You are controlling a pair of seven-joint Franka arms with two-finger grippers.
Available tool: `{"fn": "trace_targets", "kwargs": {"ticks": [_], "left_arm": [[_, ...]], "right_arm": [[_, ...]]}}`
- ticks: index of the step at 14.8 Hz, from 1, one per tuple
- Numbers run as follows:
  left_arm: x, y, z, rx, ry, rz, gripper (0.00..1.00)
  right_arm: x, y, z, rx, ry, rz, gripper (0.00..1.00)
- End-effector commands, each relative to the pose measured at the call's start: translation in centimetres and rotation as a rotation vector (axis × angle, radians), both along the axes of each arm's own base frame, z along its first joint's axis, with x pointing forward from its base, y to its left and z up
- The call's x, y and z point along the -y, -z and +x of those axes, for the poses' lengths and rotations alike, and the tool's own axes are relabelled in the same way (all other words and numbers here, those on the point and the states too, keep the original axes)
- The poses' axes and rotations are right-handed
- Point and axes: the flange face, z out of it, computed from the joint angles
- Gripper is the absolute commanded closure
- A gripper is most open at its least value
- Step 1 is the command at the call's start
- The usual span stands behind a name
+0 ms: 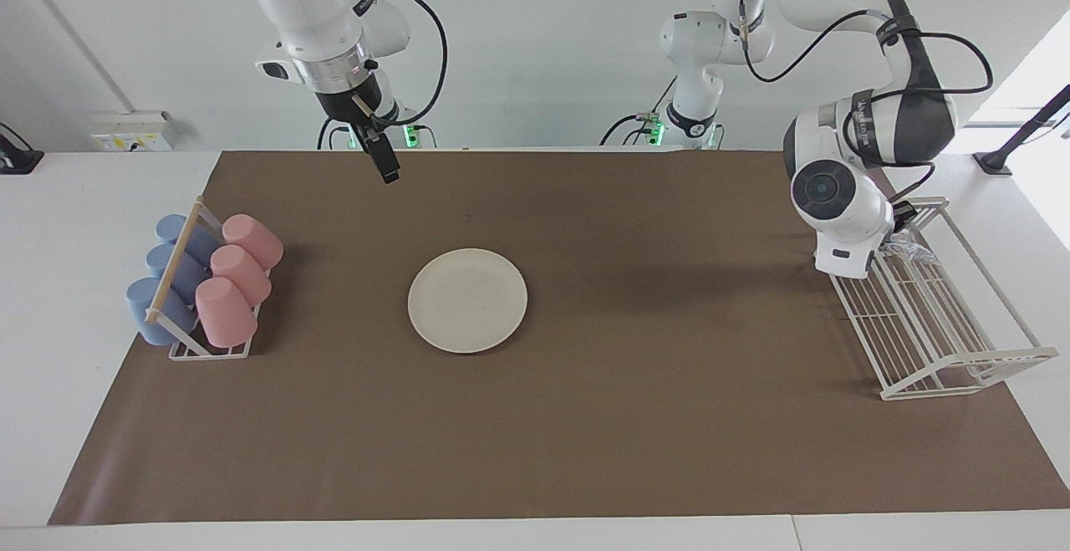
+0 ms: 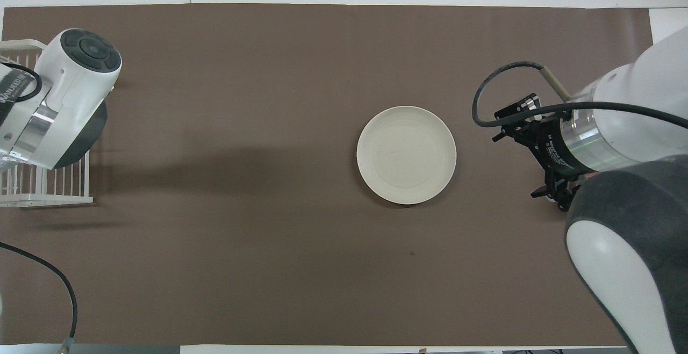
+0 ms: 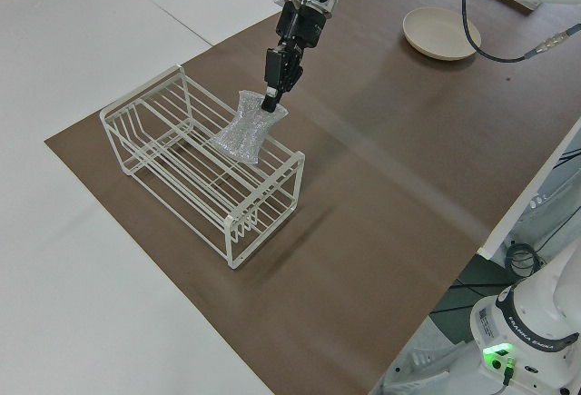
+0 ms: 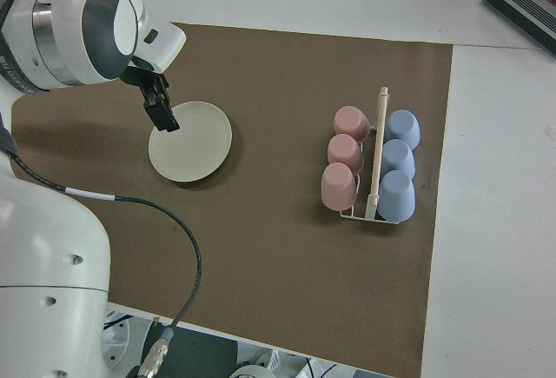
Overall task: Wipe plate with sponge
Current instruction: 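Pull the clear sponge from the basket with the left gripper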
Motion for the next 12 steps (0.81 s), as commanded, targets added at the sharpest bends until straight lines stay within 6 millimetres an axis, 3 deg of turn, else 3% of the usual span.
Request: {"fn": "trace_targets", "kwargs": {"ticks": [1,4,7,10,12], "left_arm": [[1.2,-5.2,0.0,0.029,-0.094,-0.126,1.0],[3.3,-7.8,-0.7,0.025,-0.14,-0.292,1.0],[3.5,-12.0,-2.5,0.057,-0.206,-0.56,1.0],[3.0,-13.5,-3.0,0.056,-0.275,-0.832,1.0],[2.9,-13.6,-3.4,0.029,-0.315,-0.988,1.0]], "right_arm": [[0.0,-0.1,-1.1,-0.02,0.109,-0.001,0.0],[-2.3,-0.3,-1.7,-0.026,0.224,0.005,0.0],[-4.0,-0.4,-2.1,-0.016,0.29,0.003,0.0],[-3.9,0.4,-3.1,-0.036,0.29,-0.009,0.0],[-5.7,0.2,-3.5,-0.015,0.26,0.001,0.0]]}}
